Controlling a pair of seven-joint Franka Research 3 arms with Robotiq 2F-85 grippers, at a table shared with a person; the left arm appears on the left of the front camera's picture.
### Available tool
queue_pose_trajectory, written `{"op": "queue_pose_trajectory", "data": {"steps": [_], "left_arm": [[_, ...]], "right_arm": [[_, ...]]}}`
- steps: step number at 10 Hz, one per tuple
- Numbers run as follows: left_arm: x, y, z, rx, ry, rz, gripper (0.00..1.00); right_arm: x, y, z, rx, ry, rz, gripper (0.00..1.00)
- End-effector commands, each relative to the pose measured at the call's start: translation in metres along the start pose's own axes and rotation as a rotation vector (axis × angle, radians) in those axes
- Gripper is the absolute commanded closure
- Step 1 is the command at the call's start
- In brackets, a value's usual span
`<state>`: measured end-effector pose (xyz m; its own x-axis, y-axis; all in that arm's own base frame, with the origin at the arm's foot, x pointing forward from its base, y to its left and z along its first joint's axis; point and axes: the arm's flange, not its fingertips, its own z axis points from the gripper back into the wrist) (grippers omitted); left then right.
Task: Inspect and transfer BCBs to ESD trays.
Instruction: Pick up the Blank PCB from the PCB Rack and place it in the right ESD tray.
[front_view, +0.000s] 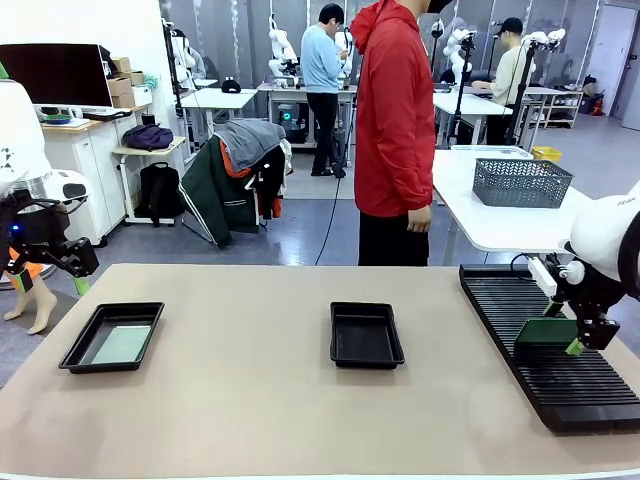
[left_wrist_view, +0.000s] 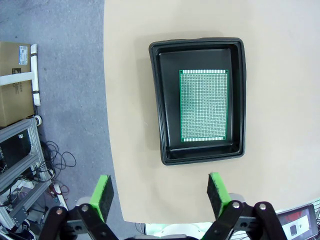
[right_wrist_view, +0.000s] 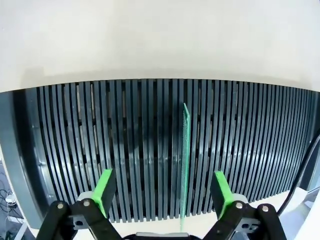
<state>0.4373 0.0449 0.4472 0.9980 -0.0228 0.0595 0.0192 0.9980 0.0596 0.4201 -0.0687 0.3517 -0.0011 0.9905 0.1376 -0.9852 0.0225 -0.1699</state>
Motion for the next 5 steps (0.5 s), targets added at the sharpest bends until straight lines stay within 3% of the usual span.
{"op": "queue_pose_trajectory", "data": {"steps": [1,5], "left_arm": [[0.0004,0.0005,-0.0020,0.001,-0.004,0.002,0.00],[0.0004,0.0005,-0.0020,0.001,-0.004,0.002,0.00]], "right_arm": [[-0.0074,-0.0079,-0.0066,-0.026,-0.017,0.009,0.00],[-0.0114,-0.0109,-0.0067,-0.035,-0.014,-0.020,0.13]]}}
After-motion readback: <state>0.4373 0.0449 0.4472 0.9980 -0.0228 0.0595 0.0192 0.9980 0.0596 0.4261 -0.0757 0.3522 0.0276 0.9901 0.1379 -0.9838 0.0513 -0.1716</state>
